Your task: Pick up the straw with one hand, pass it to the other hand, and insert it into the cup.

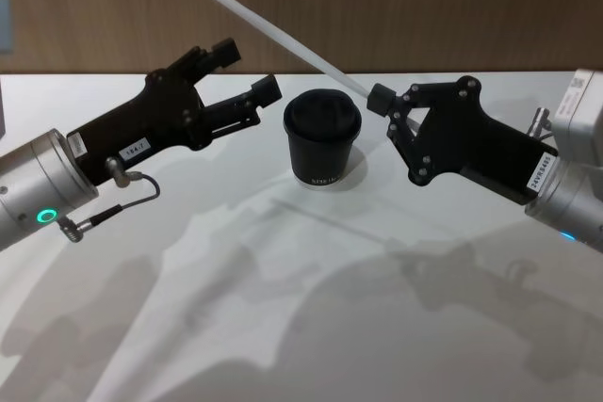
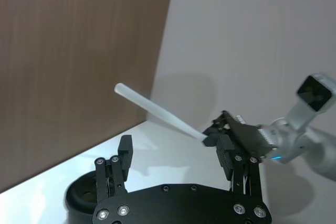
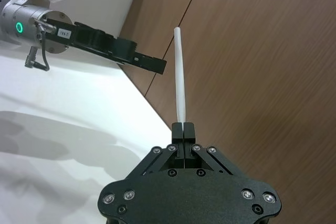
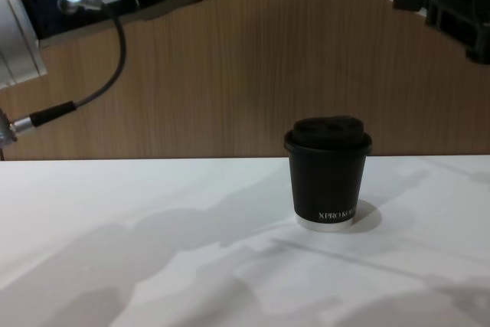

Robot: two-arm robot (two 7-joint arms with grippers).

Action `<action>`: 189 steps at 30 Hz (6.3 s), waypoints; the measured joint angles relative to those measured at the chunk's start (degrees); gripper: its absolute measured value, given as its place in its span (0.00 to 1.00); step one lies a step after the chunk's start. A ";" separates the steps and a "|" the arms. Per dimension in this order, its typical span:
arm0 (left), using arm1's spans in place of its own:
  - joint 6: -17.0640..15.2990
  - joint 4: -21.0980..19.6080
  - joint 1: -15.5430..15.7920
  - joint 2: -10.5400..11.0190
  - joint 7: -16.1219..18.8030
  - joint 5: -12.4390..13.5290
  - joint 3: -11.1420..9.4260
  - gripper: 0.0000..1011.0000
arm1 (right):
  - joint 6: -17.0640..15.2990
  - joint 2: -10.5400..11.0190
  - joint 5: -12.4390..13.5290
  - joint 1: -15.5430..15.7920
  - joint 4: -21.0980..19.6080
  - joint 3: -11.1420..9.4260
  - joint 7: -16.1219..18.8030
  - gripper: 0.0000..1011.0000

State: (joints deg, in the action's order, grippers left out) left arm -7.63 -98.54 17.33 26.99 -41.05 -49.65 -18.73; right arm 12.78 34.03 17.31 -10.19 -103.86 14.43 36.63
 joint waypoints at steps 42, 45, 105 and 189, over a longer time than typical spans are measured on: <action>-3.05 8.43 2.73 -8.43 2.01 -14.72 -1.60 0.99 | 0.00 0.00 -0.01 0.00 0.00 0.00 0.00 0.01; -3.22 8.94 2.90 -8.77 1.68 -15.53 -1.75 0.99 | 0.00 0.00 -0.01 0.00 0.00 0.00 0.00 0.01; -2.23 11.97 4.39 -11.80 0.71 -19.60 -3.44 0.05 | 0.00 0.00 -0.01 0.00 0.00 0.00 0.01 0.01; -1.95 4.02 17.66 -1.73 15.08 9.29 -11.46 0.01 | 0.00 0.00 0.00 0.01 0.00 0.00 0.00 0.99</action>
State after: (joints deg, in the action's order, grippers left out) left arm -9.58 -94.52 34.99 25.26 -25.98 -40.37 -30.19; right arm 12.78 34.03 17.30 -10.18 -103.86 14.43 36.63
